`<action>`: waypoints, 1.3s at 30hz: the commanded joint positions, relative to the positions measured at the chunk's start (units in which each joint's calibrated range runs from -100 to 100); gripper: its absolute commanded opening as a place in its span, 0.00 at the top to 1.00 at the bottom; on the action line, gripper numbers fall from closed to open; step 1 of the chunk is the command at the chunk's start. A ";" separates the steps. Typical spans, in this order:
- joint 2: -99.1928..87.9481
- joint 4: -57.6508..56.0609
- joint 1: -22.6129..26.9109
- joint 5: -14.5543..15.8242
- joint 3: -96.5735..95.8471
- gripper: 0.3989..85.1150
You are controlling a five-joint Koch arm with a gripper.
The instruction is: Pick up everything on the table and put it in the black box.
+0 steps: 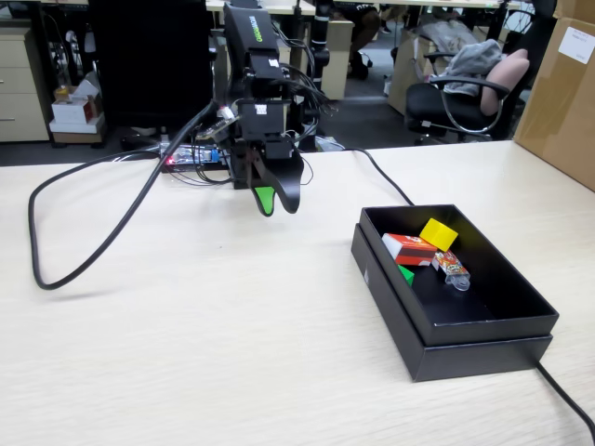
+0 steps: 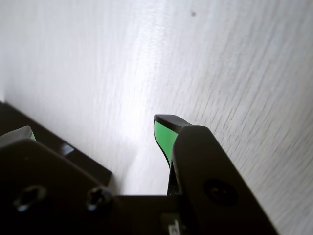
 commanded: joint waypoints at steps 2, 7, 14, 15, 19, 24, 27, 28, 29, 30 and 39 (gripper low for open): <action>-6.95 11.66 0.20 0.54 -5.85 0.44; -9.36 15.12 1.56 5.13 -9.48 0.44; -10.85 20.30 1.76 5.47 -16.28 0.44; -10.97 20.56 1.76 5.47 -16.92 0.44; -12.46 21.95 1.66 5.37 -19.54 0.44; -13.15 26.09 1.66 4.98 -24.53 0.44; -13.84 28.68 1.66 4.54 -27.25 0.44; -14.41 29.81 1.66 4.35 -28.52 0.44; -14.76 30.84 1.66 4.20 -29.61 0.44; -15.10 31.62 1.66 4.20 -30.42 0.44; -17.28 31.88 1.76 4.20 -34.14 0.44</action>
